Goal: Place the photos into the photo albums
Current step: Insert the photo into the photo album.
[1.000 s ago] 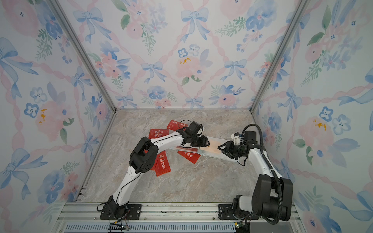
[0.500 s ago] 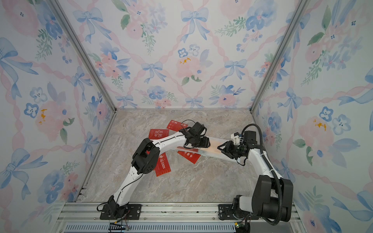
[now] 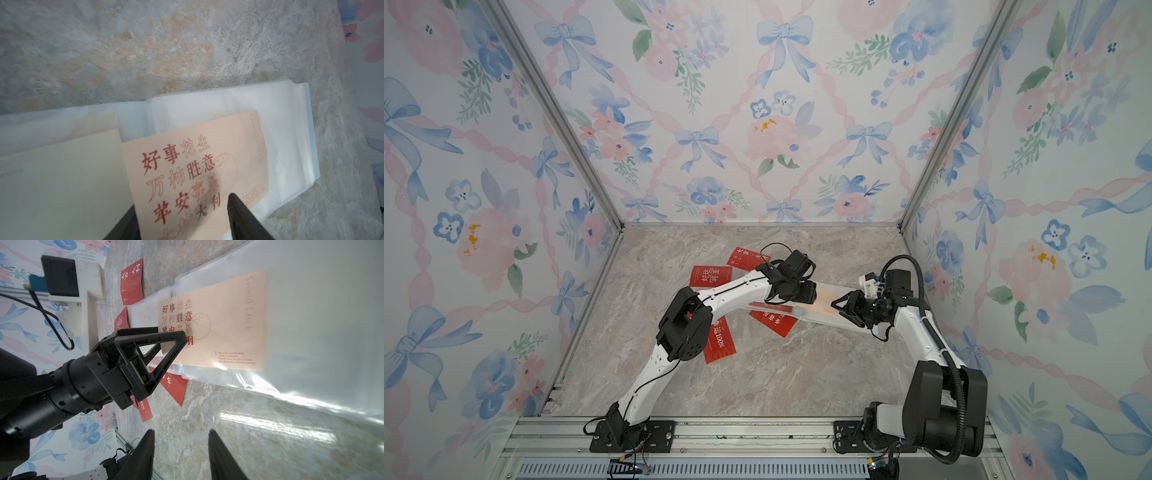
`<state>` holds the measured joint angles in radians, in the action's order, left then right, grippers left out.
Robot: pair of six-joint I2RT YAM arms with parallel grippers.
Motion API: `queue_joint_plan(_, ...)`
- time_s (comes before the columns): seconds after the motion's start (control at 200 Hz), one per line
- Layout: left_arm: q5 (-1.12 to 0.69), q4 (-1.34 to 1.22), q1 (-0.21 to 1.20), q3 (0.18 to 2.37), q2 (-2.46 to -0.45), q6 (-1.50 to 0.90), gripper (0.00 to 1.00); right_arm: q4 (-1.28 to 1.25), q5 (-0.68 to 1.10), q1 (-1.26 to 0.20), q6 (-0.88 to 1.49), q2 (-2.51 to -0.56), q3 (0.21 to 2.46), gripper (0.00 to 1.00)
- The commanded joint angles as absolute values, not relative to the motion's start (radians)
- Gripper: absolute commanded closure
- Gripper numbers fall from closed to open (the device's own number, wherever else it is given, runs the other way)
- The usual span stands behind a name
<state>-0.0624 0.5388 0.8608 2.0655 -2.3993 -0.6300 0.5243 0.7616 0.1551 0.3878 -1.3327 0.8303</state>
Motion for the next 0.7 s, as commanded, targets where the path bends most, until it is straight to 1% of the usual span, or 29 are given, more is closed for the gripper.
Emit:
queue_joint_plan(0.0, -0.044, 0.584, 0.870, 2.113, -2.439, -0.607, 0.37, 0.548, 0.755, 0.146, 0.376, -1.324, 0.827, 0.57)
queue_joint_plan(0.085, -0.050, 0.592, 0.876, 2.150, -2.469, -0.609, 0.39, 0.551, 0.755, 0.146, 0.375, -1.323, 0.831, 0.57)
queue_joint_plan(0.2, -0.036, 0.619, 0.882, 2.195, -2.495, -0.604, 0.47, 0.552, 0.755, 0.147, 0.376, -1.325, 0.832, 0.57)
queue_joint_plan(0.385, -0.016, 0.644, 0.885, 2.214, -2.526, -0.597, 0.48, 0.552, 0.756, 0.146, 0.377, -1.325, 0.838, 0.57)
queue_joint_plan(0.575, 0.019, 0.669, 0.903, 2.265, -2.560, -0.590, 0.48, 0.554, 0.758, 0.145, 0.379, -1.327, 0.844, 0.57)
queue_joint_plan(0.695, 0.033, 0.676, 0.907, 2.269, -2.556, -0.587, 0.42, 0.558, 0.760, 0.145, 0.377, -1.325, 0.848, 0.56)
